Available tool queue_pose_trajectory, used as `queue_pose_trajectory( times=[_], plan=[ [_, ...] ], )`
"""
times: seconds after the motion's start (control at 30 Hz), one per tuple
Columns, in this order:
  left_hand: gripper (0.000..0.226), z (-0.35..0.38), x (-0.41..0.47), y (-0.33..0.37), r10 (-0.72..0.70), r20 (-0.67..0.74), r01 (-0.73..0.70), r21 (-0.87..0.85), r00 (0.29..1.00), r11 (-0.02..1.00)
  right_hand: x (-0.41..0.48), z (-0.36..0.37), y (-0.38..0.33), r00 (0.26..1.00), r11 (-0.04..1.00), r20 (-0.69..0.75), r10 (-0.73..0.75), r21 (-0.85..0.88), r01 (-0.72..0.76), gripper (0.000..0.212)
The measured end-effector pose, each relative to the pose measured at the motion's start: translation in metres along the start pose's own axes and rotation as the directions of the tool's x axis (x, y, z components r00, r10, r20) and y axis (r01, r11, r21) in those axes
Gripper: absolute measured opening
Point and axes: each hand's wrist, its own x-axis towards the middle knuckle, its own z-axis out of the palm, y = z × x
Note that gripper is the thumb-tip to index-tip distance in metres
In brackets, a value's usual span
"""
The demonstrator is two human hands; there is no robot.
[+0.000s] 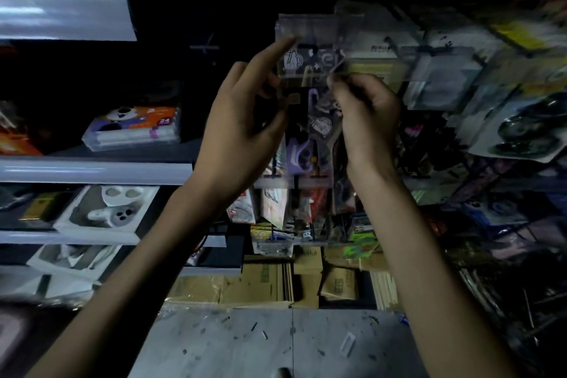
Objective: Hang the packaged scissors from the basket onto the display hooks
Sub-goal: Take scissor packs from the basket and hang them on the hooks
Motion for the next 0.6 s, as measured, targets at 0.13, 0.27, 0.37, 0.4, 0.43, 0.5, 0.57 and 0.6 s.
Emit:
queue_pose_trajectory(
  times=[0.13,0.27,0.37,0.4,0.43,0.5,0.57,0.6],
  plan=[
    [0.071,0.0,-0.003,-0.002,0.017,0.003,-0.017,0.047,1.0,0.999,0.006,0.005,-0.001,1.0,1.0,-0.02,-0.013,-0.01,0.013,0.011],
    [0.072,0.001,-0.007,-0.004,0.009,0.012,-0.01,0.056,1.0,0.998,0.007,0.007,0.005,1.0,1.0,-0.023,-0.01,-0.015,0.01,0.012],
    [0.07,0.002,-0.009,-0.002,0.006,0.015,-0.007,0.063,1.0,0.998,0.006,0.006,0.011,0.999,1.0,-0.037,0.008,-0.008,-0.009,0.014],
    [0.07,0.003,-0.01,-0.001,0.005,0.02,-0.006,0.062,1.0,0.998,0.005,0.006,0.012,0.999,1.0,-0.038,0.015,-0.006,-0.015,0.015],
    [0.07,0.003,-0.01,-0.001,0.009,0.025,-0.01,0.06,1.0,0.998,0.005,0.006,0.012,0.999,1.0,-0.037,0.019,-0.003,-0.019,0.015],
    [0.071,0.004,-0.009,-0.002,0.018,0.033,-0.02,0.056,0.999,0.998,0.006,0.007,0.011,0.999,1.0,-0.032,0.019,0.002,-0.019,0.014],
    [0.07,0.004,-0.008,-0.004,0.03,0.024,-0.031,0.047,0.999,0.998,0.006,0.007,0.01,1.0,1.0,-0.022,0.015,0.003,-0.015,0.014],
    [0.069,0.005,-0.009,-0.005,0.032,0.016,-0.032,0.035,0.999,0.999,0.007,0.006,0.011,1.0,1.0,-0.018,0.019,0.006,-0.019,0.013]
  ],
)
